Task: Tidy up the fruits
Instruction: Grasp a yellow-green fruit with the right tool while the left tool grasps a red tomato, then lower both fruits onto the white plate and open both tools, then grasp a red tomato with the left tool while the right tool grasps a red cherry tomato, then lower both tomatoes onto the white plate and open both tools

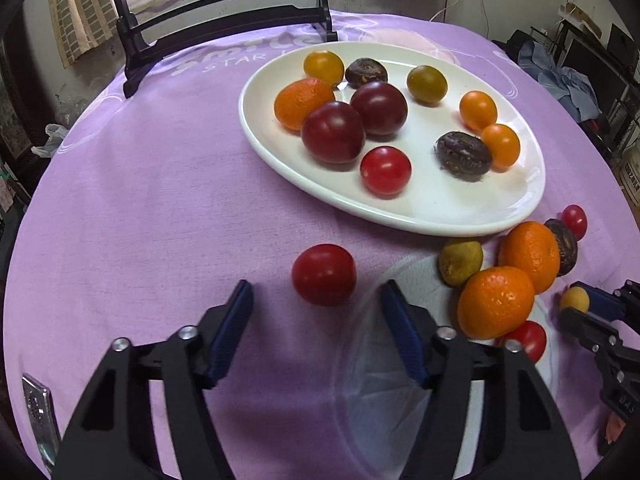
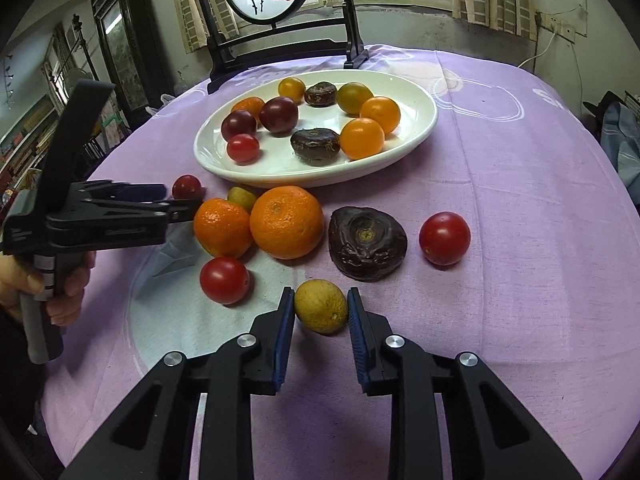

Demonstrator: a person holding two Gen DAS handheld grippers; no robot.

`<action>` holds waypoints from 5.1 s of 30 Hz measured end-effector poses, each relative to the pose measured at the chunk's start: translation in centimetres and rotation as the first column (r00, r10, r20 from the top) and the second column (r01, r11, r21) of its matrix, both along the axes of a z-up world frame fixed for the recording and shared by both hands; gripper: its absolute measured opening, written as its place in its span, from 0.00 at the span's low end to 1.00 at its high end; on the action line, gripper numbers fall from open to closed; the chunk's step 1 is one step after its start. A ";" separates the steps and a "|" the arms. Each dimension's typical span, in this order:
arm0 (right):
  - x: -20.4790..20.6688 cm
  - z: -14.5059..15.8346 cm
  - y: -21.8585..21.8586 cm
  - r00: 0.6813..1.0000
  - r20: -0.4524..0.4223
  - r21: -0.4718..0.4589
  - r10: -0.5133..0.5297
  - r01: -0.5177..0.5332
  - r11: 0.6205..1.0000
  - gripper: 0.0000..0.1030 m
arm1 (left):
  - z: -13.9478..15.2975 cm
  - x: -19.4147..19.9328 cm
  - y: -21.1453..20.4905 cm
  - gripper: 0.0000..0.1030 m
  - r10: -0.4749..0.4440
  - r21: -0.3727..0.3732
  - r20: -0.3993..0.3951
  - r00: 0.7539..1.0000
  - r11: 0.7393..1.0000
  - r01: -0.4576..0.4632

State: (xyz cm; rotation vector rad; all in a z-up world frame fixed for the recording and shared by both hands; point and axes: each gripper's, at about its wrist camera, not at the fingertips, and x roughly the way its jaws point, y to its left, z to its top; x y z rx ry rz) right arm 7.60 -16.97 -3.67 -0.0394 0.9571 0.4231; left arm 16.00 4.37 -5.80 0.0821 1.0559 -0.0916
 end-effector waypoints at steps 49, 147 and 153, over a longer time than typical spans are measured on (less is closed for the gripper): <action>12.1 4.8 4.8 0.988 0.152 -0.050 -0.011 0.019 0.999 0.43 | 6.6 8.6 -0.6 0.61 0.087 -0.112 0.130 0.988 0.991 -0.073; 13.6 5.5 3.3 0.984 0.176 -0.046 -0.006 0.014 0.999 0.31 | 6.4 7.7 -3.7 0.30 0.014 -0.190 0.077 0.997 0.982 0.001; 15.9 3.4 3.7 0.989 0.141 -0.053 -0.037 0.045 0.998 0.33 | 5.6 10.5 -4.5 0.33 0.009 -0.157 0.064 0.998 0.988 0.001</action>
